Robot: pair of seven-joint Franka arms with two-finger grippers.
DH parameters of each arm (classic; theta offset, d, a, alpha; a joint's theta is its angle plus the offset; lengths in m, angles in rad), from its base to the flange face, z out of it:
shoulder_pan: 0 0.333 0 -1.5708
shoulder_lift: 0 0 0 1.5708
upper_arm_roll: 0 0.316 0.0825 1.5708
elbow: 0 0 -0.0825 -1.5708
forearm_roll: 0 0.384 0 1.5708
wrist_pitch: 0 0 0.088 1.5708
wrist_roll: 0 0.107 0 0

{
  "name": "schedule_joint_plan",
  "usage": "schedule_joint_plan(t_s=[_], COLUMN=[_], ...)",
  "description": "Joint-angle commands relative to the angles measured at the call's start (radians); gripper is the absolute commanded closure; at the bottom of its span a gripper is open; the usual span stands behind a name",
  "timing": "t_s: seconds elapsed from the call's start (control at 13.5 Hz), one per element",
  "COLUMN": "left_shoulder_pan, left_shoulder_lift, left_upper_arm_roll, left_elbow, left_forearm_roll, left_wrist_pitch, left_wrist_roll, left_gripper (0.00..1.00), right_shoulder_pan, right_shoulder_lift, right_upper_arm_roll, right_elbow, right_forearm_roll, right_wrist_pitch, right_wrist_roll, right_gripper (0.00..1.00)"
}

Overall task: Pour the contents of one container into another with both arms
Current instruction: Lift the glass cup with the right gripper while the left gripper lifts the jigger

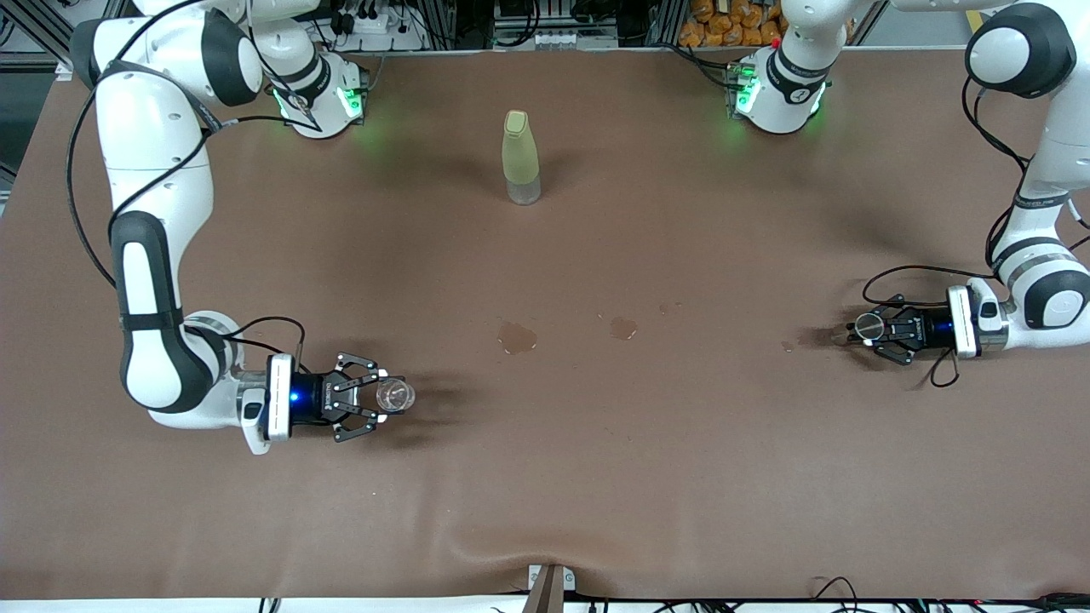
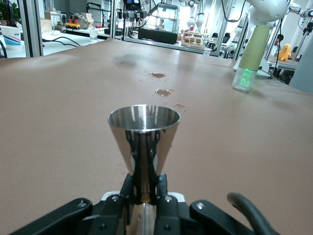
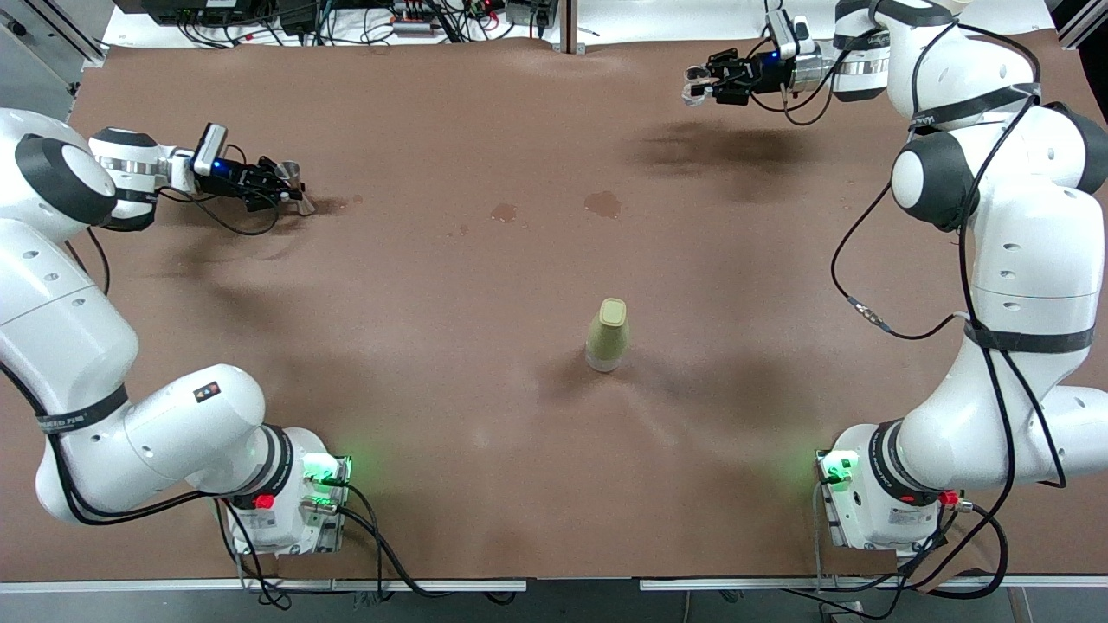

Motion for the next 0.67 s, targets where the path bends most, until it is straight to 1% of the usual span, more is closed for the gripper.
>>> schedule_joint_plan(t_s=[0.0, 0.07, 0.15, 0.22, 0.3, 0.52, 0.59], left_shoulder_pan=[-0.004, -0.012, -0.015, -0.015, -0.023, -0.023, -0.023], left_shoulder_lift=[-0.001, -0.004, -0.007, -0.017, -0.031, -0.077, -0.088], left_upper_arm_roll=[0.001, 0.001, 0.001, 0.001, -0.010, -0.082, -0.111], left_elbow=[-0.003, -0.001, 0.000, 0.002, 0.002, 0.007, 0.005], left_forearm_roll=[-0.022, -0.022, -0.022, -0.021, -0.018, -0.005, -0.005], left_wrist_pitch=[0.006, 0.006, 0.006, 0.003, 0.001, -0.006, -0.005], left_wrist_roll=[0.019, 0.019, 0.019, 0.016, 0.013, 0.009, 0.007], left_gripper=[0.86, 0.93, 0.98, 1.00, 1.00, 1.00, 1.00], right_shoulder_pan=[-0.005, -0.005, -0.005, -0.005, -0.004, -0.004, -0.002], right_shoulder_lift=[-0.016, -0.017, -0.017, -0.017, -0.019, -0.022, -0.041], right_upper_arm_roll=[-0.002, 0.000, 0.000, 0.000, 0.000, -0.002, -0.005], right_elbow=[-0.003, -0.003, -0.002, -0.002, -0.002, -0.002, 0.000], right_forearm_roll=[0.021, 0.021, 0.021, 0.023, 0.023, 0.023, 0.015], right_wrist_pitch=[-0.007, -0.007, -0.007, -0.007, -0.006, -0.004, 0.003], right_wrist_roll=[0.011, 0.011, 0.011, 0.013, 0.013, 0.019, 0.052], right_gripper=[0.82, 0.82, 0.82, 0.82, 0.82, 0.83, 0.85])
